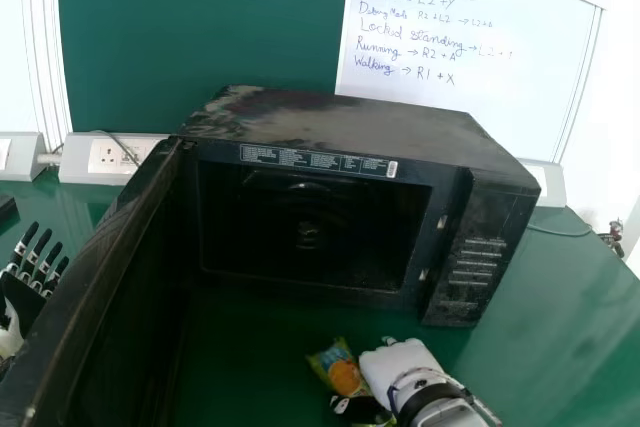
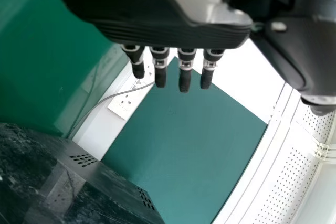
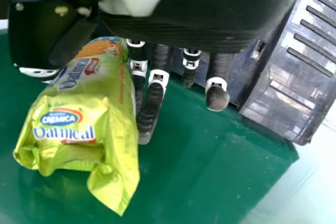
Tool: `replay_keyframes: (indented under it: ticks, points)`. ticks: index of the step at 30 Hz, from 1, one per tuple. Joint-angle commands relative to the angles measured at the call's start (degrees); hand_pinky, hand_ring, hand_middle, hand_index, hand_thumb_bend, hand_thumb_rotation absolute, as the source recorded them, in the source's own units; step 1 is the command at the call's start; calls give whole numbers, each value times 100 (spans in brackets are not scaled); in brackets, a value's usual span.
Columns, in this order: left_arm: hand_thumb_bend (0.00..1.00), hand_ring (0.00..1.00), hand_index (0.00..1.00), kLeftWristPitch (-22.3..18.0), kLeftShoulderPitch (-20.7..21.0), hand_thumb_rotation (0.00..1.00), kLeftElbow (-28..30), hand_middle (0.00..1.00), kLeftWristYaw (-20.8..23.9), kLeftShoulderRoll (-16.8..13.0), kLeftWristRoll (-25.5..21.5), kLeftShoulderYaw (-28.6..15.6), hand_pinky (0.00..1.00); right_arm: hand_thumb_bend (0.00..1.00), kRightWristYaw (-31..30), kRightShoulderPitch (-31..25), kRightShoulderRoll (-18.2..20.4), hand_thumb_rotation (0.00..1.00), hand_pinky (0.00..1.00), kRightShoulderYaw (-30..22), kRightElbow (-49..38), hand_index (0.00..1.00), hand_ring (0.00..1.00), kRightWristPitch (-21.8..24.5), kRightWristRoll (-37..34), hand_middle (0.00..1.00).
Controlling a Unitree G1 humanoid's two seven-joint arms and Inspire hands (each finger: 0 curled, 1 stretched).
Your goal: Put biscuit inside oven
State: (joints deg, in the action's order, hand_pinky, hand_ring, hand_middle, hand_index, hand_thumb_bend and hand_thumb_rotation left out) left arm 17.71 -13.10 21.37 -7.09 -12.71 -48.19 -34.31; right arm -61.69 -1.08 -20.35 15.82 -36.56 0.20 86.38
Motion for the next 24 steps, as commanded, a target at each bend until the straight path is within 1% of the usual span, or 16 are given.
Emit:
replay_keyframes:
  ticks: [1, 4, 6, 8, 10, 12, 14, 16, 19, 20, 21, 24]
  points:
    - [86, 92, 98, -49, 16, 47, 13, 94, -15, -12, 83, 55, 86, 72, 87, -36, 51, 0, 5, -61, -62, 75, 12, 33, -117, 24]
    - [86, 92, 98, 20, 38, 44, 21, 94, 25, 27, -58, 14, 86, 72, 37, -11, 34, 0, 5, -66, -92, 74, 12, 32, -130, 23]
    - [86, 92, 98, 21, 34, 43, 23, 94, 33, 24, -67, 14, 86, 72, -22, -1, 15, 0, 5, -27, -77, 73, 12, 5, -77, 24]
    - [86, 92, 98, 25, 21, 44, 35, 94, 30, 15, -78, 14, 86, 71, -201, 22, -21, 0, 6, 45, -61, 74, 13, -50, 23, 25]
    - [85, 92, 98, 17, 8, 44, 45, 94, 10, 14, -84, 14, 86, 72, -380, 40, -47, 0, 6, 124, -18, 74, 13, -105, 114, 25]
    - [84, 92, 98, -18, -3, 45, 53, 94, -20, 15, -48, 25, 86, 71, -508, 43, -25, 9, 8, 183, 68, 75, 16, -119, 164, 29]
    - [83, 91, 97, -37, -16, 46, 68, 94, -13, 4, 23, 42, 86, 70, -381, -28, 12, 12, 11, 224, 127, 77, 19, -102, 235, 32]
    - [83, 91, 97, -8, -15, 47, 92, 94, 38, 17, -2, 33, 86, 70, -175, -97, -16, 11, 13, 282, 183, 78, 22, -137, 330, 35]
    - [84, 91, 96, 13, -15, 46, 120, 93, 98, 35, -22, 26, 85, 71, 43, -138, -57, 20, 16, 378, 314, 77, 26, -184, 434, 41]
    - [84, 90, 96, 25, -9, 45, 122, 92, 121, 43, -48, 19, 85, 72, 97, -141, -66, 23, 17, 411, 365, 76, 28, -195, 465, 44]
    - [83, 90, 96, 27, -14, 45, 130, 93, 119, 39, -57, 18, 85, 73, 158, -151, -76, 24, 19, 437, 403, 75, 31, -201, 498, 48]
    - [82, 92, 98, 18, -34, 46, 119, 94, 41, 9, -89, 9, 86, 76, 347, -149, -198, 25, 25, 528, 544, 73, 38, -298, 561, 56]
